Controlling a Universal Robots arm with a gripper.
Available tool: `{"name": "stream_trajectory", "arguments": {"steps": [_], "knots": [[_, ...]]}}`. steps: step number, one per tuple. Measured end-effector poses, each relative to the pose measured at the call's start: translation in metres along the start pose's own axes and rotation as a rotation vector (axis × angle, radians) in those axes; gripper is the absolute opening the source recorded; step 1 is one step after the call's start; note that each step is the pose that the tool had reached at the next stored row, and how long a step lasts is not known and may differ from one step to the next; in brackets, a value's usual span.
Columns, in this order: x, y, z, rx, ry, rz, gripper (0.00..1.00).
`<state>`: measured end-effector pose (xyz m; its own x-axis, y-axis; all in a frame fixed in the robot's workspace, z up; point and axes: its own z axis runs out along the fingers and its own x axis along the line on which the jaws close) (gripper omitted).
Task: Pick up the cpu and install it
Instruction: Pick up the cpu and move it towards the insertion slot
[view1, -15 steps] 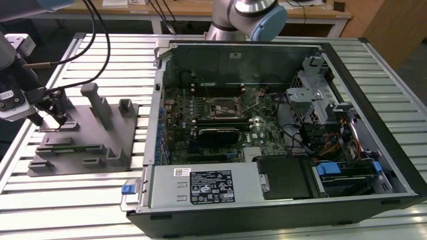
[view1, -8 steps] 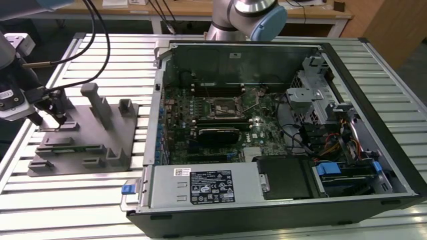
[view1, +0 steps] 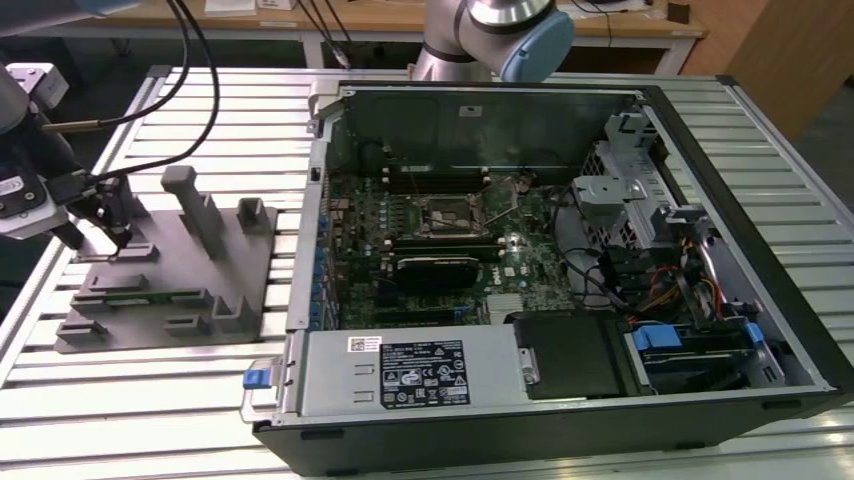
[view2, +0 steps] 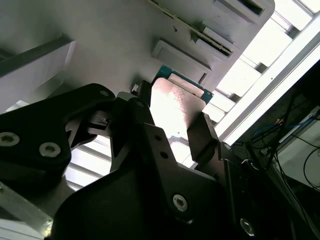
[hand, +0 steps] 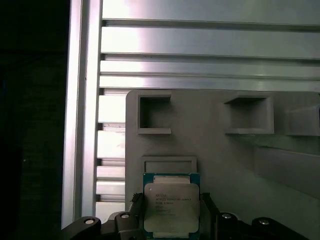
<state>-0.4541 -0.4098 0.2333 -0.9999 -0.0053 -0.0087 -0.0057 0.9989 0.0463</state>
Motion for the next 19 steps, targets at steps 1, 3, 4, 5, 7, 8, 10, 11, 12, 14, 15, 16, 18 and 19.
{"name": "stream_trajectory", "arguments": {"steps": [1, 3, 4, 5, 7, 8, 10, 11, 12, 14, 15, 16, 18, 19], "knots": [[0.0000, 0.0000, -0.0006, -0.0001, 0.0000, 0.000, 0.53], [-0.0001, 0.0001, -0.0017, -0.0001, -0.0001, 0.000, 0.53], [0.0000, 0.0001, -0.0023, -0.0001, 0.0000, 0.000, 0.53], [0.0000, 0.0001, -0.0030, 0.0000, 0.0001, 0.000, 0.53], [-0.0001, 0.0002, -0.0044, 0.0000, 0.0000, 0.000, 0.53], [-0.0001, 0.0002, -0.0050, -0.0001, 0.0000, 0.000, 0.53], [-0.0001, 0.0003, -0.0064, 0.0000, 0.0000, 0.000, 0.53], [-0.0001, 0.0003, -0.0071, 0.0000, 0.0000, 0.000, 0.53], [-0.0001, 0.0004, -0.0079, 0.0000, 0.0000, 0.000, 0.53], [-0.0001, 0.0004, -0.0094, -0.0001, 0.0000, 0.000, 0.53], [-0.0001, 0.0005, -0.0102, 0.0000, -0.0001, 0.000, 0.53], [-0.0001, 0.0005, -0.0109, -0.0001, -0.0001, 0.000, 0.53], [-0.0001, 0.0006, -0.0126, -0.0001, 0.0000, 0.000, 0.53], [-0.0001, 0.0006, -0.0133, 0.0000, 0.0000, 0.000, 0.53]]}}
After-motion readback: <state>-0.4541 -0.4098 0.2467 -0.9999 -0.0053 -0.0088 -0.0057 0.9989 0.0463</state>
